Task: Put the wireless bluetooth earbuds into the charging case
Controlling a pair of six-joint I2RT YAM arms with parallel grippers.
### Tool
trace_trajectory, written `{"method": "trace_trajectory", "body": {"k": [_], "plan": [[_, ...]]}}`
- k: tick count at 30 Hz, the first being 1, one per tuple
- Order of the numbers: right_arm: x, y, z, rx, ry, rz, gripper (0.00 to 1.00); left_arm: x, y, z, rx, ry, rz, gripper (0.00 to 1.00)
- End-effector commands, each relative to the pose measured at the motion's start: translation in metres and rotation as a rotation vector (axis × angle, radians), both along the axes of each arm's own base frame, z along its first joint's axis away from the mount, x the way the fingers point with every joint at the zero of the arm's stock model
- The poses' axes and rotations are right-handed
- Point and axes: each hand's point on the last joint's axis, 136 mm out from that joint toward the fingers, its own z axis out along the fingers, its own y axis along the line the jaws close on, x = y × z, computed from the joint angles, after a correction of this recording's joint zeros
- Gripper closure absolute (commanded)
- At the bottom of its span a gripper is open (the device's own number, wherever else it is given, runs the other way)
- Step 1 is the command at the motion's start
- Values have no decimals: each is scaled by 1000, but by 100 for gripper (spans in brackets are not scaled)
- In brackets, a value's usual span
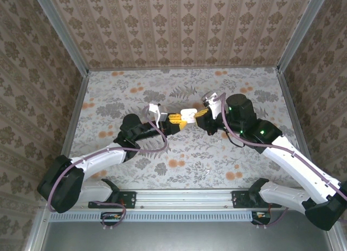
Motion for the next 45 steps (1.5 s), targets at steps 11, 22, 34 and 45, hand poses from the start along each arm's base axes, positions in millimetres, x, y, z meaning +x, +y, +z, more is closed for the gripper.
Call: {"method": "trace_trajectory", "body": {"k": [11, 22, 34, 45], "plan": [[-16, -16, 24, 98, 12, -25, 55, 10, 8, 21, -44, -71, 84, 100], [-10, -43, -41, -16, 372, -293, 49, 24, 32, -9, 98, -116, 223, 100], [-64, -51, -215, -228, 899, -443, 57, 22, 61, -49, 209, -104, 305, 100], [-97, -55, -260, -386, 949, -416, 57, 13, 63, -64, 229, -81, 277, 100]]}}
